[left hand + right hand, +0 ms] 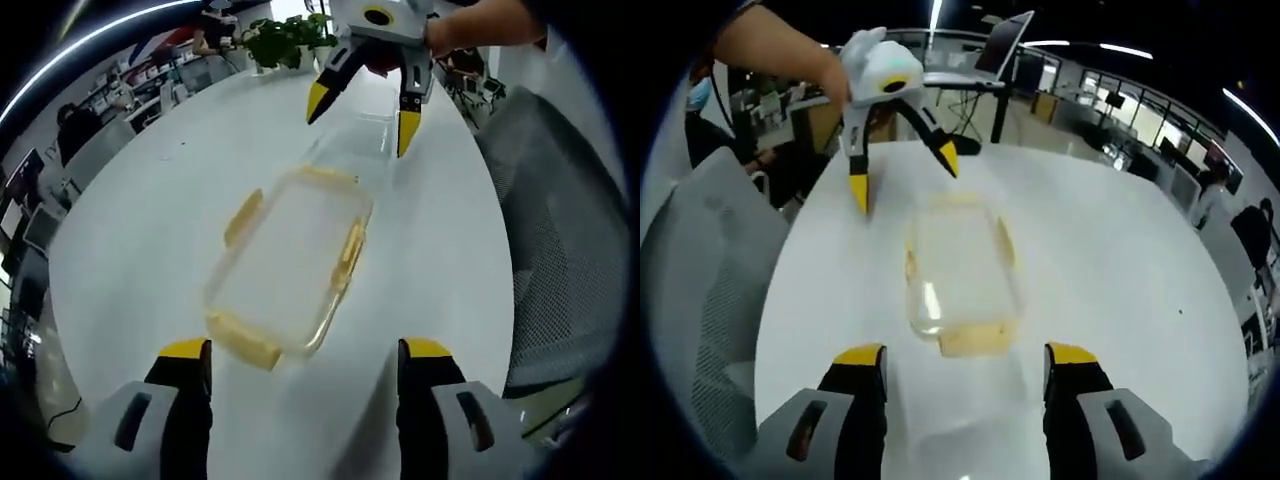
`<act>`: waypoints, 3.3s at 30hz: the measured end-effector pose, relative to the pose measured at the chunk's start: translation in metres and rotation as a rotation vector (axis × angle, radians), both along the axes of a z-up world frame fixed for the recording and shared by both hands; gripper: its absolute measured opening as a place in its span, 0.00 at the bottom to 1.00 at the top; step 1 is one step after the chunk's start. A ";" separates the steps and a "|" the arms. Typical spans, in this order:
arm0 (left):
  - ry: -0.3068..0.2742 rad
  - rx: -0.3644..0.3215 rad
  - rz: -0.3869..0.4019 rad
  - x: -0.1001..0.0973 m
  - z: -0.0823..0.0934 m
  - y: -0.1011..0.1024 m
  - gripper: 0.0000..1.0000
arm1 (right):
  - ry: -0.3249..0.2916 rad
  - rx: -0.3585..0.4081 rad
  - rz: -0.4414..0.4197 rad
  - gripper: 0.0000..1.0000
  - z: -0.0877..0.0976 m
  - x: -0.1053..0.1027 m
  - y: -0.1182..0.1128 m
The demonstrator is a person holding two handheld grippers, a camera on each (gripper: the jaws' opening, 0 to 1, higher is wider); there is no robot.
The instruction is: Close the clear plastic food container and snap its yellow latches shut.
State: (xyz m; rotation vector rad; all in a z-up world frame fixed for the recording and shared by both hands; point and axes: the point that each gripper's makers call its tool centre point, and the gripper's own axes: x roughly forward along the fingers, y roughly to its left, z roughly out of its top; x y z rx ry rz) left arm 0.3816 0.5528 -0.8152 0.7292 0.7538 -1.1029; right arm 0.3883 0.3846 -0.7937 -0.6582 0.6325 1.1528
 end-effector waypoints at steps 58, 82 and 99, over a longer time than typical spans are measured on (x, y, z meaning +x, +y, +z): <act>0.114 0.168 -0.278 0.043 -0.022 0.004 0.58 | 0.118 -0.162 0.159 0.54 -0.040 0.021 0.013; 0.132 0.153 -0.317 0.038 -0.024 0.003 0.40 | 0.173 -0.189 0.169 0.39 -0.047 0.013 0.011; 0.131 0.158 -0.308 0.037 -0.023 0.001 0.37 | 0.181 -0.220 0.167 0.37 -0.047 0.014 0.011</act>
